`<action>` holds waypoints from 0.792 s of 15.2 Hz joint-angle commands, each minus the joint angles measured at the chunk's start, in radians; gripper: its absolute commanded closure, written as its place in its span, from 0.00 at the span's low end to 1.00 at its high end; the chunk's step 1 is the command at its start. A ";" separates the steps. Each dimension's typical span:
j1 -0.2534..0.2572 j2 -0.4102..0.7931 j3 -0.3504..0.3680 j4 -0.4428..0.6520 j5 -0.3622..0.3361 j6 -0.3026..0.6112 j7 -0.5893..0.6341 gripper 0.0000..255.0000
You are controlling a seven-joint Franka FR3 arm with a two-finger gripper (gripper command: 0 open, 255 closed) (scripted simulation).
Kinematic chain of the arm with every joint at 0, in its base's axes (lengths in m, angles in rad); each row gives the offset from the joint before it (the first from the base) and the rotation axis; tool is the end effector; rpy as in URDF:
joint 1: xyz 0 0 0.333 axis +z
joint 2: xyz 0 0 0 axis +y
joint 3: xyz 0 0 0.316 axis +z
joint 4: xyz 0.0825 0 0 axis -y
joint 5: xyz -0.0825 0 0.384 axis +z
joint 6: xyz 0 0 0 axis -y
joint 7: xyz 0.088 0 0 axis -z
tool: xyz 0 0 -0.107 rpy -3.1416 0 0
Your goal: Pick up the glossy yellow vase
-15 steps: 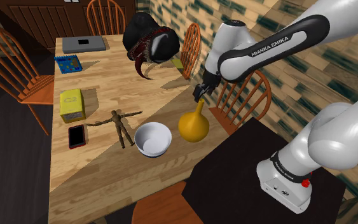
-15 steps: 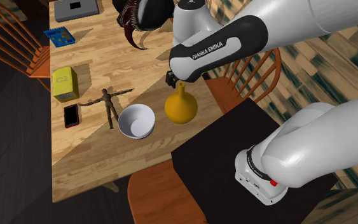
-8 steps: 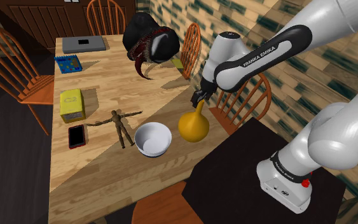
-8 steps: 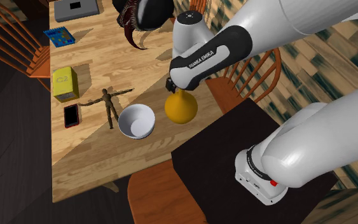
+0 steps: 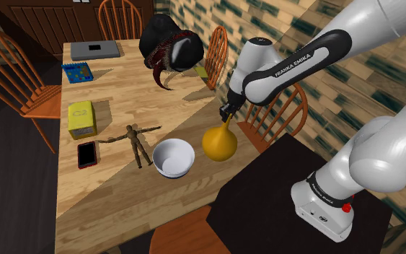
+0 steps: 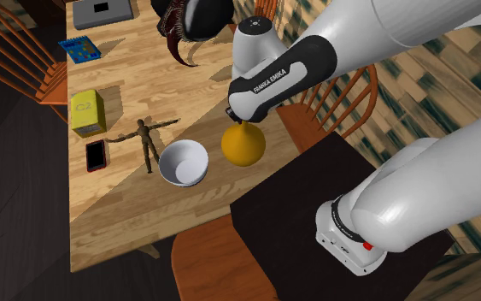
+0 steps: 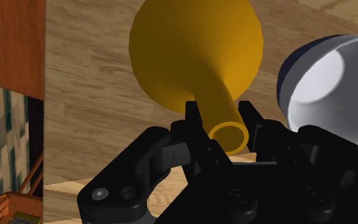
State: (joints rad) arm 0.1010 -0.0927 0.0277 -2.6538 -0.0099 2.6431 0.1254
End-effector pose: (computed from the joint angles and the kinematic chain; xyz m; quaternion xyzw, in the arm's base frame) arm 0.4254 0.0551 0.2800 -0.9991 -0.0059 -0.0411 0.0014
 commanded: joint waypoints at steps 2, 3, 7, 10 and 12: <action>0.000 0.001 0.000 0.000 0.000 0.000 0.000 1.00; 0.000 0.003 0.000 0.001 0.000 0.001 0.001 1.00; 0.001 -0.051 0.000 0.012 0.004 -0.064 -0.002 1.00; 0.002 -0.088 0.000 0.023 0.006 -0.113 -0.004 1.00; 0.002 -0.112 -0.001 0.032 0.007 -0.145 -0.005 1.00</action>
State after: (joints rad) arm 0.1028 -0.1897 0.0269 -2.6252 -0.0041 2.5151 0.1208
